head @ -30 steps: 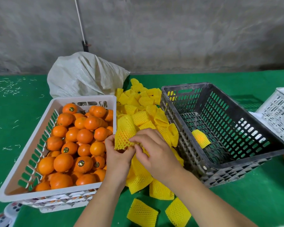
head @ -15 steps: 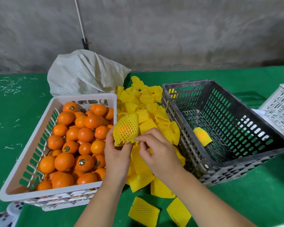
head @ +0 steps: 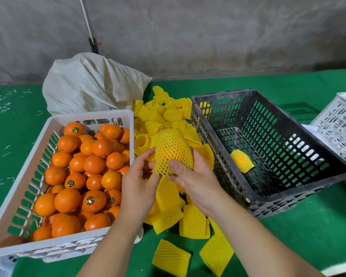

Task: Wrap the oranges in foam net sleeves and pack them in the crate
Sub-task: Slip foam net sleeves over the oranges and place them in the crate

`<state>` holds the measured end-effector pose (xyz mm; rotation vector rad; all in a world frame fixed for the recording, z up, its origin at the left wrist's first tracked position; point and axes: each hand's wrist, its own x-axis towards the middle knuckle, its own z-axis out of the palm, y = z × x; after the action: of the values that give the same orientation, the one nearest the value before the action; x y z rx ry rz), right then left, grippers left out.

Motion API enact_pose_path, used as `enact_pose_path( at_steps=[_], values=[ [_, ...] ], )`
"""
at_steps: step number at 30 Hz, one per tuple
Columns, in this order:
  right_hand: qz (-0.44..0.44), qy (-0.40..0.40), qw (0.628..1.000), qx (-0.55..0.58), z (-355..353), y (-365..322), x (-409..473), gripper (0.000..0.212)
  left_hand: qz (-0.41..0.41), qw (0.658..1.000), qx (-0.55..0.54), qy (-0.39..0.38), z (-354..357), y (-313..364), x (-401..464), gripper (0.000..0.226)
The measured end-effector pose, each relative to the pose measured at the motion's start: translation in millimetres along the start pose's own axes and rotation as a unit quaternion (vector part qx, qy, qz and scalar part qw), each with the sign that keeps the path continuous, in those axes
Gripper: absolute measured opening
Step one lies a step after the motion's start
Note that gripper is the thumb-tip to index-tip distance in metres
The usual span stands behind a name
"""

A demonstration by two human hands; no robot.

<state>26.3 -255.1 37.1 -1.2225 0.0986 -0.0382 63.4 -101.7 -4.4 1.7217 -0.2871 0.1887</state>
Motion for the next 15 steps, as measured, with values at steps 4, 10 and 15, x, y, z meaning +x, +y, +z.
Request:
enact_pose_path(
  at_steps=[4, 10, 15],
  values=[
    [-0.037, 0.002, 0.997, 0.073, -10.8, 1.5, 10.7, 0.067, 0.018, 0.999, 0.043, -0.014, 26.2, 4.9, 0.1, 0.07],
    [-0.107, 0.215, 0.964, -0.116, -77.7, -23.0, 54.0, 0.087, 0.071, 0.99, 0.114, -0.037, -6.7, -14.7, 16.8, 0.051],
    [0.035, 0.304, 0.885, -0.35, -137.8, -29.3, 99.6, 0.09, -0.099, 0.939, 0.328, -0.036, -66.6, -70.3, 45.6, 0.07]
  ],
)
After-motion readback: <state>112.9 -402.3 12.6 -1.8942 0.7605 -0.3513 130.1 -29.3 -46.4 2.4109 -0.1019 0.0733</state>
